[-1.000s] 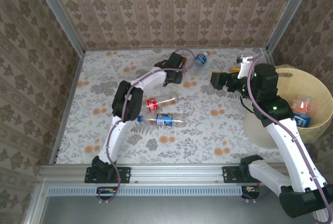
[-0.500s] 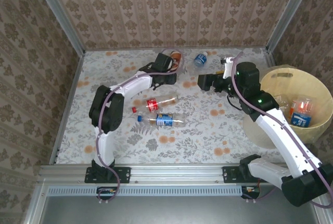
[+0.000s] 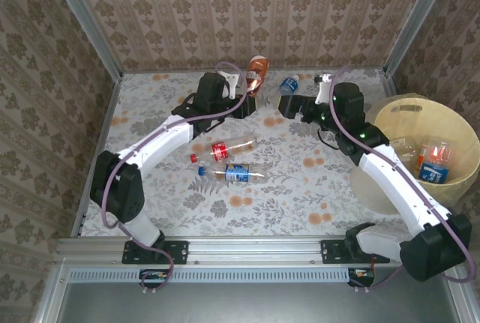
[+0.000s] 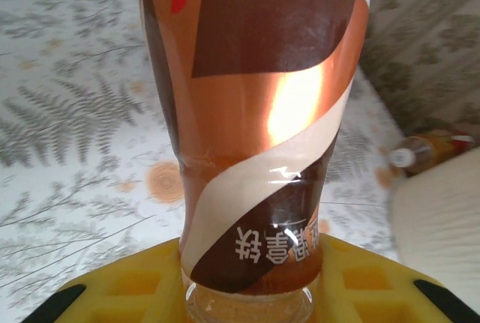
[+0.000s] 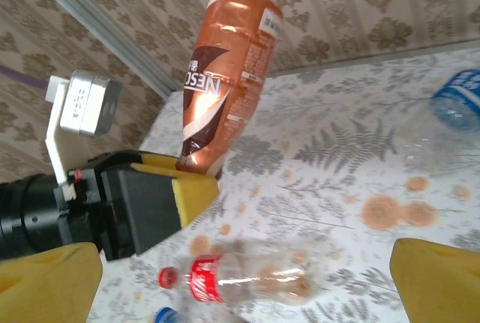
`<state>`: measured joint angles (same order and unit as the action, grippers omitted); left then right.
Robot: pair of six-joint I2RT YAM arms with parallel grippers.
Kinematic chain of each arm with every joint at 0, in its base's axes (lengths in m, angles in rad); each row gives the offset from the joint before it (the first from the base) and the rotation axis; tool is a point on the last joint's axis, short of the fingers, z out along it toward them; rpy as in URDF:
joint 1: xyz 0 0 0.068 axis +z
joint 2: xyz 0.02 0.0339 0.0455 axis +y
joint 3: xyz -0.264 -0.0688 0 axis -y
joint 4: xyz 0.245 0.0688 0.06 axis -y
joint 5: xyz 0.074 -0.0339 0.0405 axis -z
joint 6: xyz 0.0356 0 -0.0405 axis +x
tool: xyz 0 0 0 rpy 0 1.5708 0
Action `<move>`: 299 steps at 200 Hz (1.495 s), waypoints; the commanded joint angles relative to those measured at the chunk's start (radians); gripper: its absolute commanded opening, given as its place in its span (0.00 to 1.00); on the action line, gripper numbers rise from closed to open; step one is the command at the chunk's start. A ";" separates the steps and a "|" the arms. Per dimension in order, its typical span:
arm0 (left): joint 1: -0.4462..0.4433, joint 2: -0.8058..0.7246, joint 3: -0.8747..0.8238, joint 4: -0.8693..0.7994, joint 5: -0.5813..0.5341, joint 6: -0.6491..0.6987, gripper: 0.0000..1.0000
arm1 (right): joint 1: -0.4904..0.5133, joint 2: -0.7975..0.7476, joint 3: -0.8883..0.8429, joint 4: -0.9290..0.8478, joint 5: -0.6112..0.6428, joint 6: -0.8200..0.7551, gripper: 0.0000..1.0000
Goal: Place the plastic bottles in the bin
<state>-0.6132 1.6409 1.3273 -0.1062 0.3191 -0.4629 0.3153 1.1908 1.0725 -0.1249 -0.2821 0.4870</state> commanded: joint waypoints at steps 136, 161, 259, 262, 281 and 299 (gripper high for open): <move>-0.007 -0.091 -0.178 0.413 0.543 -0.181 0.37 | -0.038 0.303 0.295 0.018 -0.119 0.190 1.00; -0.022 -0.073 -0.153 0.380 0.573 -0.161 0.37 | -0.041 0.310 0.287 0.080 -0.165 0.178 0.97; -0.040 -0.059 -0.145 0.395 0.567 -0.155 0.39 | -0.046 0.247 0.231 0.140 -0.202 0.165 0.57; -0.041 -0.059 -0.143 0.395 0.566 -0.155 0.39 | -0.047 0.245 0.233 0.134 -0.200 0.161 0.56; -0.041 -0.057 -0.137 0.392 0.566 -0.163 0.53 | -0.052 0.230 0.235 0.095 -0.180 0.134 0.52; -0.042 -0.057 -0.130 0.384 0.558 -0.171 0.71 | -0.058 0.213 0.233 0.075 -0.163 0.112 0.50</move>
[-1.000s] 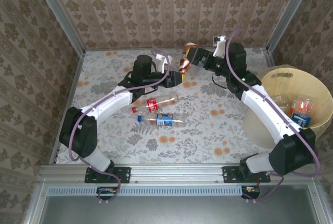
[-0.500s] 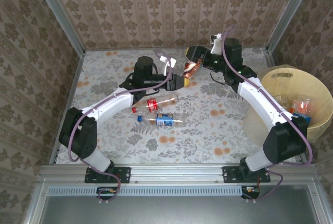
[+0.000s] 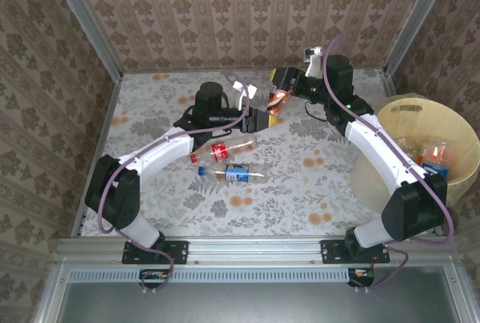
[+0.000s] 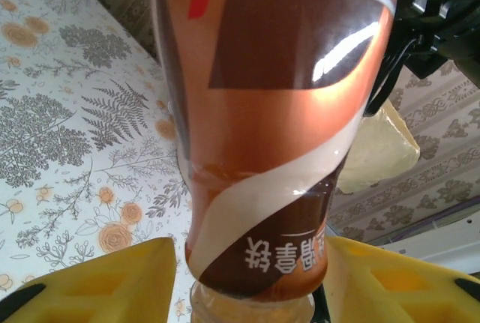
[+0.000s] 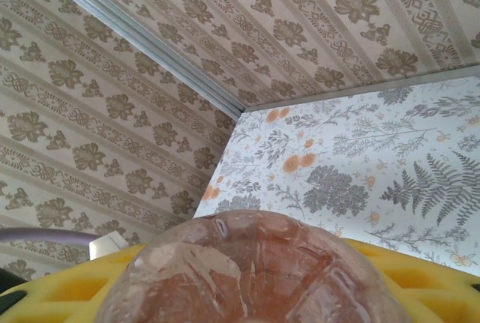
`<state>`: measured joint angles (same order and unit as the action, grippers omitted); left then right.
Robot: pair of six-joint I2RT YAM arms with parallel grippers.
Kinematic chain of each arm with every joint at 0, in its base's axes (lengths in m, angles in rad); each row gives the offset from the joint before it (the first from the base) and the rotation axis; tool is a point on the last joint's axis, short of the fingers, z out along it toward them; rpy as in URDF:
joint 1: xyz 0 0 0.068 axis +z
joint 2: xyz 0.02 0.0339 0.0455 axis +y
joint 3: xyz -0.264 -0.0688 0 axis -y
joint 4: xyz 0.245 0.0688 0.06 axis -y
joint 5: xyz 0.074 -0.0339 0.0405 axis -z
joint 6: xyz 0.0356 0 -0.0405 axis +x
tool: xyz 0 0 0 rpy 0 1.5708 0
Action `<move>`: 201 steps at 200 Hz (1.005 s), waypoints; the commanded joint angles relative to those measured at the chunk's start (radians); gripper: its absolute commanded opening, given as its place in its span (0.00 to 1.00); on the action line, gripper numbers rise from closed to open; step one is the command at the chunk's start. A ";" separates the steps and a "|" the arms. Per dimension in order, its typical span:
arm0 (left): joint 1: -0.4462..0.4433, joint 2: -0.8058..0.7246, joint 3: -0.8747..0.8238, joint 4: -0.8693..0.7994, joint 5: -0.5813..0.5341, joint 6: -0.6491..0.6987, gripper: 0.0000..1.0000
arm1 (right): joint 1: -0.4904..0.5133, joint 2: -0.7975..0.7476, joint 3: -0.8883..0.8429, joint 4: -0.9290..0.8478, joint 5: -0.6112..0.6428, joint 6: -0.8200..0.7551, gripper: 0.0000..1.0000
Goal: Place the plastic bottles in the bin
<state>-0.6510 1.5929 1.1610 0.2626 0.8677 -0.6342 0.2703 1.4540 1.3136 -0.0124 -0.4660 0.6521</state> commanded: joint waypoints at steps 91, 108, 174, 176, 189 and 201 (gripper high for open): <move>-0.015 -0.119 -0.046 -0.102 -0.450 0.022 1.00 | -0.111 -0.249 0.007 -0.212 0.155 -0.200 0.44; -0.015 -0.120 -0.045 -0.125 -0.486 0.001 1.00 | -0.137 -0.296 0.023 -0.260 0.172 -0.234 0.44; -0.016 -0.082 -0.043 -0.229 -0.616 -0.022 1.00 | -0.215 -0.409 0.158 -0.574 0.373 -0.402 0.42; -0.016 -0.079 -0.042 -0.232 -0.618 -0.021 1.00 | -0.219 -0.413 0.159 -0.578 0.381 -0.404 0.43; -0.015 -0.065 -0.026 -0.255 -0.629 -0.009 1.00 | -0.232 -0.440 0.148 -0.582 0.440 -0.428 0.43; -0.014 -0.054 -0.010 -0.271 -0.642 -0.008 1.00 | -0.241 -0.459 0.152 -0.605 0.514 -0.451 0.43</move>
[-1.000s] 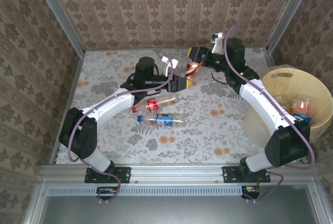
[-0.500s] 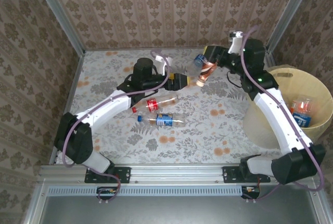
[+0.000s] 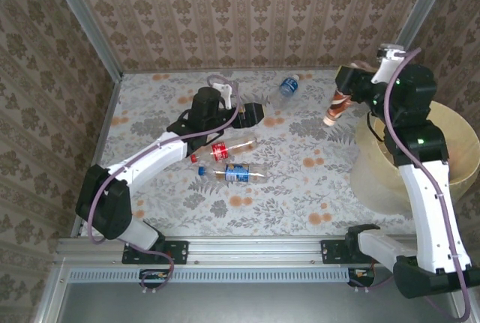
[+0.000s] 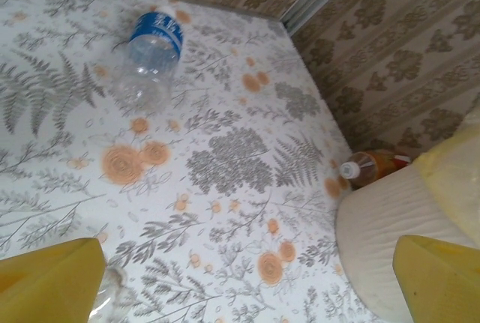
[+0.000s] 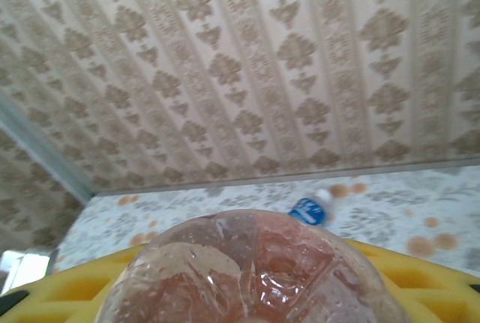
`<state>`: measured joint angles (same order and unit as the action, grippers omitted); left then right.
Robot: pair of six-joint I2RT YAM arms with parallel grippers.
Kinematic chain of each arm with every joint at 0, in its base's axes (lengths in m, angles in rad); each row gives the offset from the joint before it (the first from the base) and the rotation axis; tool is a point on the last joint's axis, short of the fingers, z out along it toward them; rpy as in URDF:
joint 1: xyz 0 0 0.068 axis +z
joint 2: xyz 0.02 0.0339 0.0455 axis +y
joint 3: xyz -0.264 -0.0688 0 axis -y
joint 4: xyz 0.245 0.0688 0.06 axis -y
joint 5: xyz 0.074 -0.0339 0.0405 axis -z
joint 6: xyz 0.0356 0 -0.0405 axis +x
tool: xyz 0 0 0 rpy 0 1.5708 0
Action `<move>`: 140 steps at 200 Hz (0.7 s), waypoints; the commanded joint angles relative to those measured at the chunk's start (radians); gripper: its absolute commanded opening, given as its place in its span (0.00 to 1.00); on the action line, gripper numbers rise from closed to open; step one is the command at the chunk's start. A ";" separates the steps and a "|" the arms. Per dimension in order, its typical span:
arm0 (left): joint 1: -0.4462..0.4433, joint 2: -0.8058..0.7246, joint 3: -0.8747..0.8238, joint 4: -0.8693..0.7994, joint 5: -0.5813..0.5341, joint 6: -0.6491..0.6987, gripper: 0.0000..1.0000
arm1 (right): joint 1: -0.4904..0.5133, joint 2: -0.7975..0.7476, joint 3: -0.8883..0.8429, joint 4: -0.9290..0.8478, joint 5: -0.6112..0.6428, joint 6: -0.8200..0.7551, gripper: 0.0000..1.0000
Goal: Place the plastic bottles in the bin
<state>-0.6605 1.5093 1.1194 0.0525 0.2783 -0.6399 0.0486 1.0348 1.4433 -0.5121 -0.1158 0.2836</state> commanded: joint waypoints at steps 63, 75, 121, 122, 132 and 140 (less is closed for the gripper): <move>-0.005 0.084 0.045 -0.019 -0.121 -0.103 1.00 | -0.033 -0.053 0.147 -0.302 0.551 -0.248 0.42; -0.004 0.093 0.051 -0.017 -0.129 -0.117 1.00 | -0.035 -0.046 0.162 -0.333 0.644 -0.281 0.43; -0.004 0.134 0.080 0.002 -0.139 -0.174 1.00 | -0.095 -0.010 0.180 -0.424 0.838 -0.361 0.44; -0.004 0.135 0.080 0.003 -0.140 -0.173 1.00 | -0.097 -0.009 0.180 -0.426 0.840 -0.363 0.44; -0.004 0.141 0.088 -0.004 -0.143 -0.175 1.00 | -0.121 0.001 0.178 -0.440 0.856 -0.376 0.44; -0.003 0.147 0.094 -0.011 -0.143 -0.175 1.00 | -0.141 0.011 0.178 -0.450 0.867 -0.384 0.43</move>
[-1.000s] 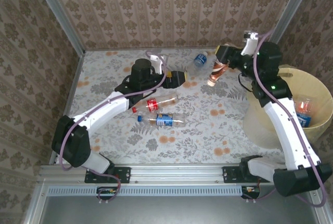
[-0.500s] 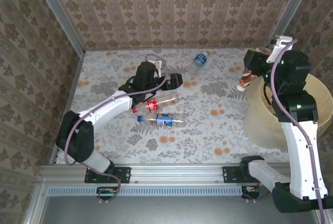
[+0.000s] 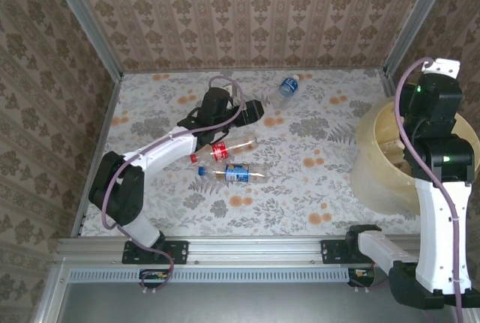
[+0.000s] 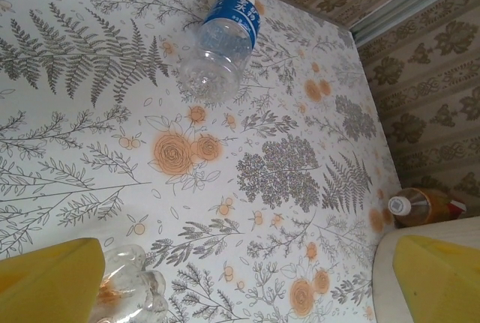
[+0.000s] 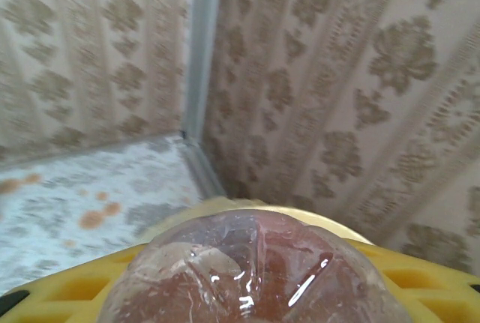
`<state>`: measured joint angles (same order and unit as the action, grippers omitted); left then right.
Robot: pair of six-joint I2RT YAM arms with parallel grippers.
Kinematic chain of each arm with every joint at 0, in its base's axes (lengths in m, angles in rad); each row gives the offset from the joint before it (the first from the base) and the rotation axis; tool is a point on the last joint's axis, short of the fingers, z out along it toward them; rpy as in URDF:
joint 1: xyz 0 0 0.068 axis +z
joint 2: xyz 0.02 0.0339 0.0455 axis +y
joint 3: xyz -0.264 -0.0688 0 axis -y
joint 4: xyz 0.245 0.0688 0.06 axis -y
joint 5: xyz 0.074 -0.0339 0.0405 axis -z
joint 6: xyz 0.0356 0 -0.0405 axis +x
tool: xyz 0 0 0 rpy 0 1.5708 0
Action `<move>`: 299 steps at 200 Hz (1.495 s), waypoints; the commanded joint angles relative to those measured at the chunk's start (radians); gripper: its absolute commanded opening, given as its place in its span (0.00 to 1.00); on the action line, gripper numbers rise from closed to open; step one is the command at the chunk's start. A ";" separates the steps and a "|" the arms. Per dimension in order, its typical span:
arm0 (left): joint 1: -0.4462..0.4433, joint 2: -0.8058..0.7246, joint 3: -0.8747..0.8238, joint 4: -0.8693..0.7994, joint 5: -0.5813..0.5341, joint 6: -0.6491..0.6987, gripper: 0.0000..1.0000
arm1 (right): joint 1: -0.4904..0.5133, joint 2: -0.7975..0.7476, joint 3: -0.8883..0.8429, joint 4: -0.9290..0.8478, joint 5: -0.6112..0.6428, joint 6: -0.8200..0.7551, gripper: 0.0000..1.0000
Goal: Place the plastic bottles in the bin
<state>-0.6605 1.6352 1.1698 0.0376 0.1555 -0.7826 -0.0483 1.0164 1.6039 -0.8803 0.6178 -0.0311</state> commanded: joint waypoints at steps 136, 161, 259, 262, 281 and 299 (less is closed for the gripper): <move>-0.002 0.035 0.046 -0.022 -0.040 -0.046 1.00 | -0.233 0.175 -0.016 -0.258 -0.077 0.005 0.88; -0.001 0.034 0.041 -0.022 -0.043 -0.046 1.00 | -0.232 0.180 -0.010 -0.259 -0.121 0.013 0.91; 0.016 0.021 0.011 -0.018 -0.060 -0.057 1.00 | -0.148 0.115 0.025 -0.185 -0.251 0.081 1.00; 0.018 0.020 0.010 -0.015 -0.060 -0.057 1.00 | -0.137 0.111 0.027 -0.178 -0.260 0.083 1.00; 0.024 0.009 -0.004 -0.011 -0.068 -0.058 1.00 | -0.067 0.096 0.032 -0.140 -0.287 0.100 1.00; 0.031 -0.007 -0.024 -0.006 -0.074 -0.059 1.00 | 0.014 0.100 0.046 -0.111 -0.290 0.116 1.00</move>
<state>-0.6430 1.6562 1.1797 0.0345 0.1040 -0.8207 -0.1131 1.1252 1.6112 -1.0573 0.3714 0.0406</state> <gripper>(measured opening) 0.999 0.999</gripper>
